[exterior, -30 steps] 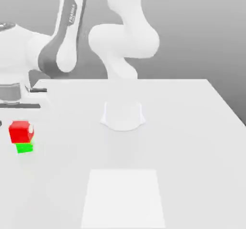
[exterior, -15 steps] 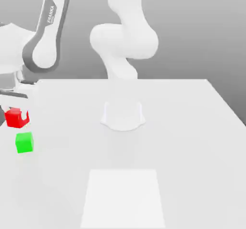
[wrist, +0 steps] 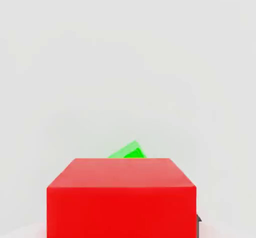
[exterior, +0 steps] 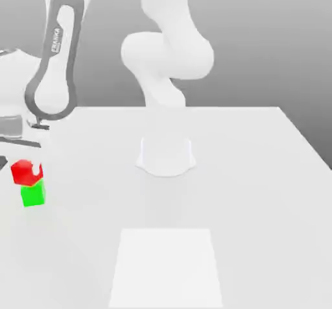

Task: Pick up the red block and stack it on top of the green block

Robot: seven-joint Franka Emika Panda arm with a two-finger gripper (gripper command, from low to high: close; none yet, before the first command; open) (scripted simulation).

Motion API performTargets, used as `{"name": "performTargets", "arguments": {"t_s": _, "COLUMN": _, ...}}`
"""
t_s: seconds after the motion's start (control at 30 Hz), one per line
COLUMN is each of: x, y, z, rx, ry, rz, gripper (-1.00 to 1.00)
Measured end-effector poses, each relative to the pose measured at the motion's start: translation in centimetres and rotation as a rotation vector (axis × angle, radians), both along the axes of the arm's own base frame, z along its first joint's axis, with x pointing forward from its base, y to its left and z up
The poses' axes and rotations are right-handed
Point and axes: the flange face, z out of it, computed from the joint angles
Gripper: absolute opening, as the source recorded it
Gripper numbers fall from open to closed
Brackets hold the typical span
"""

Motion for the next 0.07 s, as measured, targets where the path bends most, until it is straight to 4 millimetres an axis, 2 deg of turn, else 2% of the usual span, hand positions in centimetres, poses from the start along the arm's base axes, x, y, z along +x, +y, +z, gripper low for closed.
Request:
{"name": "performTargets", "arguments": {"t_s": 0.03, "x": -0.05, "y": 0.05, "z": -0.33, "rx": 0.001, "ry": 0.003, "rz": 0.001, "gripper": -1.0}}
{"name": "performTargets", "arguments": {"t_s": 0.07, "x": -0.1, "y": 0.11, "z": -0.66, "rx": 0.002, "ry": 0.007, "rz": 0.001, "gripper": 1.0}}
